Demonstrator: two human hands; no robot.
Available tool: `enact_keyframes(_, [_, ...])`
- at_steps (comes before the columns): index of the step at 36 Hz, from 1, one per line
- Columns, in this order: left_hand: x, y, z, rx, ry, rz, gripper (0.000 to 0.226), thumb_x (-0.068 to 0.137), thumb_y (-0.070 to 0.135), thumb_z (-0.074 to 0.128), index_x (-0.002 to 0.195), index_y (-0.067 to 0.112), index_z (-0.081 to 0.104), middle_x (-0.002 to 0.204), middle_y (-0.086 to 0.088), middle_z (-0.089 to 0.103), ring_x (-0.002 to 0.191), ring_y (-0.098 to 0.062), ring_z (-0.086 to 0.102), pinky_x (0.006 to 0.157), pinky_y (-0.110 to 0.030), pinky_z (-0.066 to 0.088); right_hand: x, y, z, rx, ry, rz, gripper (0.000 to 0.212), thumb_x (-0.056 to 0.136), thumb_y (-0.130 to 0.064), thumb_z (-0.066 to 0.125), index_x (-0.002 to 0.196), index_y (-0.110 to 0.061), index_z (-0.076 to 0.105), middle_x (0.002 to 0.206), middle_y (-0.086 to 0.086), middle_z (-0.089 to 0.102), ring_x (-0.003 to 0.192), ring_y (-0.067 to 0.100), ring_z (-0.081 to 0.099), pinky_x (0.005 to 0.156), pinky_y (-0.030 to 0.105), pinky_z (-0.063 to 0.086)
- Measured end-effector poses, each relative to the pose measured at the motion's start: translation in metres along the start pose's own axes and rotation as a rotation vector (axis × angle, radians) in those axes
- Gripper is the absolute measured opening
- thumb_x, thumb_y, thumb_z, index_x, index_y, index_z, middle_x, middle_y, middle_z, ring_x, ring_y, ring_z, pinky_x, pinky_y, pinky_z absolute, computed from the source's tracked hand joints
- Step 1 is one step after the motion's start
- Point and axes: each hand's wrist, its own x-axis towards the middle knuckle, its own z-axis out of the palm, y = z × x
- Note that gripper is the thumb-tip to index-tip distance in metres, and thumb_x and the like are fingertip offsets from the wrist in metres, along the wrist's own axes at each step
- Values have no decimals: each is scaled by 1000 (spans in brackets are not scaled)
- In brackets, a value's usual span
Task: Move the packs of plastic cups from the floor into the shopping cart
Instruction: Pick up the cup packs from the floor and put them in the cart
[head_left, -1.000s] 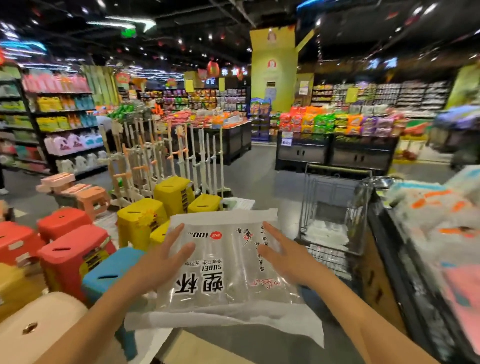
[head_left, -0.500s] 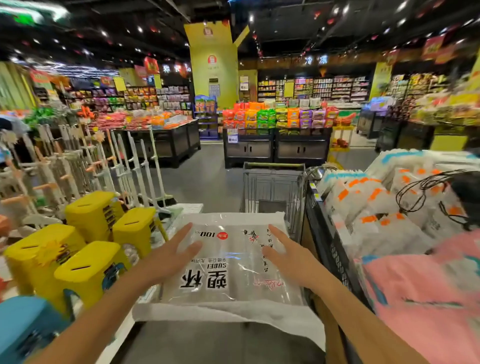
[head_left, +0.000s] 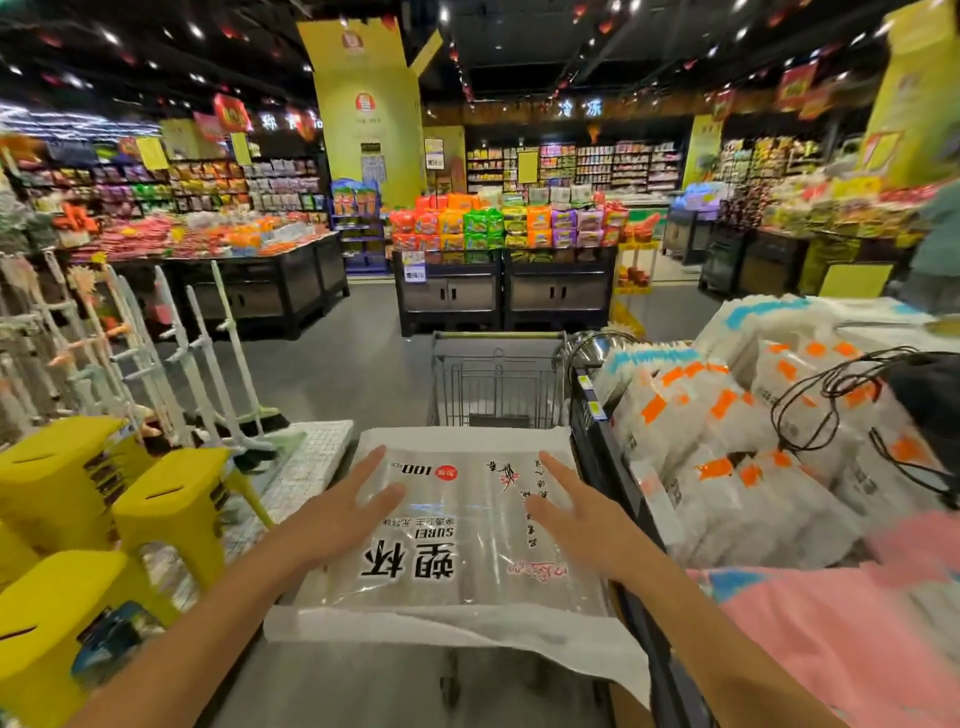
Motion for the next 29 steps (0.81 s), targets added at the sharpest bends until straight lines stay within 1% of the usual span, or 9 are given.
enact_keyframes(5, [74,3,-5,-23,-39,88,72,85,74,35,148,55,7,159,11,25,138,-23,41,114,-41,28,63,2,-12,-6,43,30,71,105,-60,46,165,-50,10,159,1,50,135,24,60,111,36,44])
enact_keyframes(8, [119,3,-10,-52,-51,120,71,84,75,36,147,57,8,160,13,20,142,-24,35,115,-42,25,102,2,-17,-14,71,74,70,104,-61,46,164,-52,11,110,0,60,108,22,70,101,38,49])
enact_keyframes(10, [148,7,-13,-28,-47,129,70,87,73,36,148,55,8,161,10,16,143,-25,32,115,-41,24,124,-1,-23,-32,85,95,69,104,-59,46,164,-50,13,98,-4,60,91,16,68,88,33,48])
enact_keyframes(11, [161,10,-14,-11,-40,132,69,88,71,36,149,54,8,162,9,15,144,-25,31,115,-40,24,134,-3,-26,-39,97,100,68,105,-57,47,164,-49,14,98,-5,65,88,13,67,84,30,47])
enact_keyframes(15, [211,19,-18,-12,-60,172,71,88,73,32,150,53,5,161,12,17,147,-23,24,113,-43,26,171,-6,-41,-61,132,102,66,107,-52,46,165,-45,16,144,8,64,124,22,65,88,27,38])
enact_keyframes(18, [247,22,-18,-28,-84,193,75,82,78,31,149,55,6,160,15,19,147,-22,23,115,-43,22,204,1,-48,-57,140,97,66,106,-54,46,165,-46,16,132,9,71,96,15,70,88,30,47])
enact_keyframes(21, [284,31,-17,-81,-108,207,72,85,74,34,148,55,6,160,14,19,144,-19,30,115,-40,23,241,14,-58,-68,157,99,67,106,-56,46,165,-48,16,132,8,71,87,11,67,86,31,47])
enact_keyframes(25, [332,44,-9,-140,-123,221,72,89,68,37,151,50,6,161,15,13,146,-17,24,117,-38,20,289,33,-69,-34,172,78,67,106,-55,48,164,-49,17,102,3,74,67,4,62,71,26,47])
enact_keyframes(29, [376,46,7,-143,-118,177,70,90,68,36,150,52,3,161,12,15,146,-20,27,117,-40,22,340,55,-75,-40,142,66,67,106,-55,47,164,-49,14,135,11,68,70,2,59,76,30,46])
